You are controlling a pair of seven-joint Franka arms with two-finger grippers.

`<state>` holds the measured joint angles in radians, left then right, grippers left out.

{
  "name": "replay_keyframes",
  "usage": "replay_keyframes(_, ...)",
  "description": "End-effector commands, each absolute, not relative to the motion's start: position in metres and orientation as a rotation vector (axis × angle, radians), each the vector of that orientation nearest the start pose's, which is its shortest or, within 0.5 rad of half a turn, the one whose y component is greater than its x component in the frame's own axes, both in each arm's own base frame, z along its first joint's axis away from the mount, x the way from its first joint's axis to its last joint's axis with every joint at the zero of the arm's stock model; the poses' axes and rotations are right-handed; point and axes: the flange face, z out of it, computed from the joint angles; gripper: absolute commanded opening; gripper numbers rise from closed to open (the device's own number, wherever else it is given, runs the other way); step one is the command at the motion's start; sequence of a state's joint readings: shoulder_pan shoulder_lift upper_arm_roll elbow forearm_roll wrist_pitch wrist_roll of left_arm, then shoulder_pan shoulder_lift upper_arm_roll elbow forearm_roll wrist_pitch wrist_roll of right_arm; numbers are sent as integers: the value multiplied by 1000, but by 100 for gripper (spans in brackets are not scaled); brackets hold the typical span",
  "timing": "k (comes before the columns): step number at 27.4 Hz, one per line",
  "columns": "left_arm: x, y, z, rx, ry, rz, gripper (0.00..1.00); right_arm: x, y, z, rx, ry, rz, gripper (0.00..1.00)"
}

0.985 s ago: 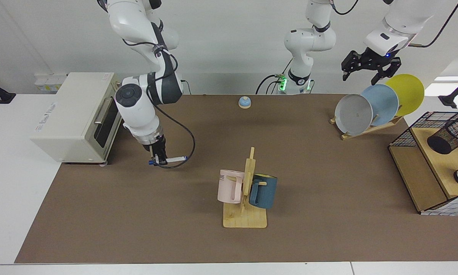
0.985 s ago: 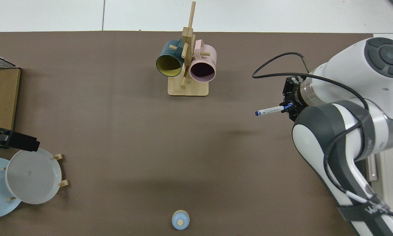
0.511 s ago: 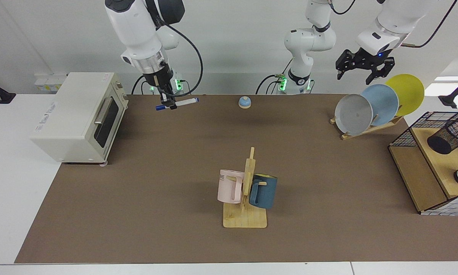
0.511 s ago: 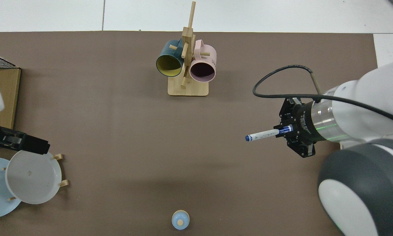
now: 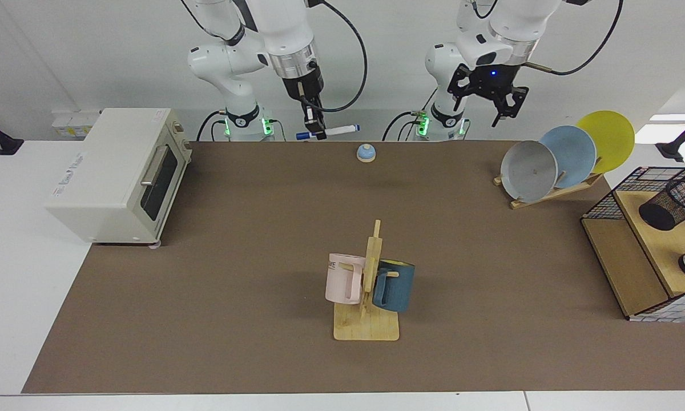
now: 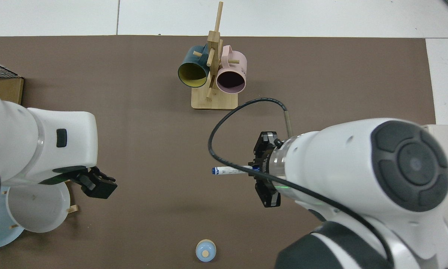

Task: Put markers into pen holder
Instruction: 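Lift the marker with the right gripper while the left gripper approaches, then grasp the marker with the left gripper beside the right gripper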

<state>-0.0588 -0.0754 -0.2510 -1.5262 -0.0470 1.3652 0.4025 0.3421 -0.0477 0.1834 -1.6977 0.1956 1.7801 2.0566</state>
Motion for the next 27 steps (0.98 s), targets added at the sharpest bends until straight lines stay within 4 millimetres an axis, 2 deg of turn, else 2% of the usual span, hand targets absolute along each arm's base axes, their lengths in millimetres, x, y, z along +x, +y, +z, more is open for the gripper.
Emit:
replay_keyframes(1,473,-176,664,-2924,1436,31,93,469,320,598,-2036,2127,244,0)
replay_keyframes(5,467,-184,661,-2771,1758,-169,93,468,338,588,-2029,2135,233,0)
replay_keyframes(9,444,-192,647,-2627,1931,-207,94,464,351,581,-2048,2132,197,0)
replay_keyframes(13,444,-199,644,-2580,1973,-261,93,462,356,579,-2063,2120,171,0)
replay_keyframes(15,439,-217,644,-2556,2022,-296,93,458,363,579,-2094,2097,138,0)
replay_keyframes(18,438,-234,632,-2530,2060,-303,93,458,367,572,-2113,2096,138,0)
replay_keyframes(20,433,-258,625,-2479,2106,-358,92,458,367,573,-2115,2092,137,0)
replay_keyframes(27,434,-265,616,-2423,2165,-364,81,456,370,573,-2133,2076,126,0)
